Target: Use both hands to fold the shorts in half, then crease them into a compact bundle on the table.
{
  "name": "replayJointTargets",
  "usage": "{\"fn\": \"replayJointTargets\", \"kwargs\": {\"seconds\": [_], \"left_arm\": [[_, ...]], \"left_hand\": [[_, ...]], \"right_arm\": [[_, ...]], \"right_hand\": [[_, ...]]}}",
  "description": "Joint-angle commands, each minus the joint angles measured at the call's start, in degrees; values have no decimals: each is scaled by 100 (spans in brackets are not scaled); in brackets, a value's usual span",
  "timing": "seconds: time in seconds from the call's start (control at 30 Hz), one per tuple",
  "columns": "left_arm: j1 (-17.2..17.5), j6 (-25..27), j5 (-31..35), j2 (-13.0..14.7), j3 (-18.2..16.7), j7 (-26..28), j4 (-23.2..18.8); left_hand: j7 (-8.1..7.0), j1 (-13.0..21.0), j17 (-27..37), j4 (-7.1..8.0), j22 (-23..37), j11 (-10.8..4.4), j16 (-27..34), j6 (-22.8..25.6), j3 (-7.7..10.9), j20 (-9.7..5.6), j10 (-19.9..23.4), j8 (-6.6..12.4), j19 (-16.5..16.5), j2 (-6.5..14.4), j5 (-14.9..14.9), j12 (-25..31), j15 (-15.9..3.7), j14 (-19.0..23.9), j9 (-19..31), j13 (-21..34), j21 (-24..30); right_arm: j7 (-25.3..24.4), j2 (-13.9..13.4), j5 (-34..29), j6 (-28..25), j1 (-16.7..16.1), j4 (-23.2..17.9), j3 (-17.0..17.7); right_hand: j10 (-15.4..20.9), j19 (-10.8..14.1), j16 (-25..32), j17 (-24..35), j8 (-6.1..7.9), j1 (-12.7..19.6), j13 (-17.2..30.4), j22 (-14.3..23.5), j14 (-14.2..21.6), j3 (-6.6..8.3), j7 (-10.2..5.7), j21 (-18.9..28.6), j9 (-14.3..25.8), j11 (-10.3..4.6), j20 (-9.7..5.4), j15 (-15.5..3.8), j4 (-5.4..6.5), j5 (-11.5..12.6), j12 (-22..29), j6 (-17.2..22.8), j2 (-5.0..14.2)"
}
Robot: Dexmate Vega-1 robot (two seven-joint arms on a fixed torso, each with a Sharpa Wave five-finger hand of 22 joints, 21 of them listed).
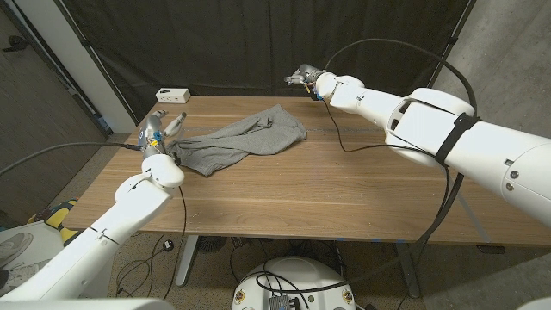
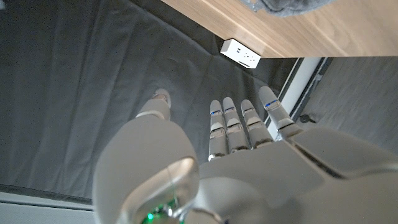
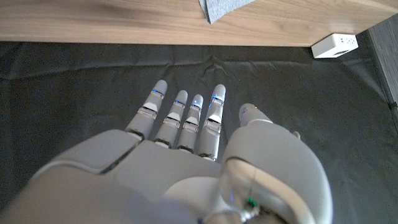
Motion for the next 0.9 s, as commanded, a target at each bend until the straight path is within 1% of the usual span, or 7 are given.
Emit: {"fn": "replayJointTargets", "kwargs": {"seconds": [0.03, 0.1, 0.2, 0.23, 0.43, 0.53, 0.9], "left_arm": [[94, 267, 686, 651, 293, -511, -389], [84, 370, 788, 731, 344, -586, -463], [41, 562, 973, 818, 454, -659, -565], [10, 664, 1042, 843, 505, -689, -602], [-242, 1342, 1411, 997, 865, -986, -821], [-401, 1650, 1595, 1059, 1072, -1132, -889], [-1082, 2728, 1967, 1301, 1821, -1957, -1165]], "left_hand": [[-152, -136, -13, -37, -8, -48, -21, -353, -100, 62, -177, -57, -197, -91, -29, -39, 0, -196, -17, -2, -130], [-203, -164, -22, -61, -14, -87, -34, -461, -135, 63, -222, -59, -253, -142, -42, -38, 24, -279, -23, -6, -177], [-235, -208, -27, -82, -20, -122, -37, -538, -188, 89, -318, -45, -350, -212, -53, -52, 21, -352, -28, -12, -245], [-241, -230, -29, -96, -22, -204, -32, -563, -217, 109, -358, -32, -369, -251, -51, -53, 32, -379, -30, -14, -272], [-257, -263, -35, -141, -25, -182, -45, -720, -284, 165, -498, -33, -452, -343, -29, -64, 102, -523, -33, -19, -355], [-242, -281, -35, -149, -25, -148, -44, -726, -306, 194, -531, -20, -468, -368, -22, -63, 128, -555, -32, -18, -377], [-228, -349, -32, -161, -25, -158, -42, -756, -380, 250, -671, 8, -518, -441, 1, -67, 189, -669, -29, -17, -449]], "right_arm": [[-1365, -472, -633, 2374, -640, 34, 220], [-1474, -671, -783, 2588, -792, -250, 300], [-1645, -1065, -1069, 2439, -1085, -1064, 463], [-1617, -1139, -1111, 2406, -1157, -1235, 536], [-1477, -1705, -1624, 2218, -1595, -2447, 850], [-1536, -1871, -1973, 2068, -1757, -2853, 957], [-1636, -2227, -2621, 2008, -2314, -3676, 1386]], "right_hand": [[-173, 67, -34, 10, -50, 82, 21, 4, -84, 145, -88, 38, 3, -18, -56, -171, -51, -66, -50, -245, 53], [-194, 79, -50, 5, -51, 95, 20, 2, -116, 179, -114, 41, 2, -37, -96, -164, -64, -80, -51, -298, 57], [-242, 91, -60, -5, -57, 121, 18, 0, -123, 227, -129, 43, 0, -55, -122, -171, -88, -93, -61, -370, 60], [-251, 98, -62, -8, -61, 127, 17, -1, -123, 245, -128, 45, -1, -57, -132, -172, -94, -98, -60, -407, 63], [-194, 147, -59, -25, -32, 172, 14, -5, -90, 327, -140, 60, -3, -59, -159, -205, -134, -118, -26, -422, 67], [-181, 159, -58, -29, -25, 180, 13, -6, -78, 346, -141, 64, -4, -56, -155, -213, -143, -124, -19, -425, 63], [-185, 176, -71, -44, -5, 203, 11, -11, -85, 415, -171, 64, -7, -89, -139, -265, -178, -149, -16, -439, 43]]}}
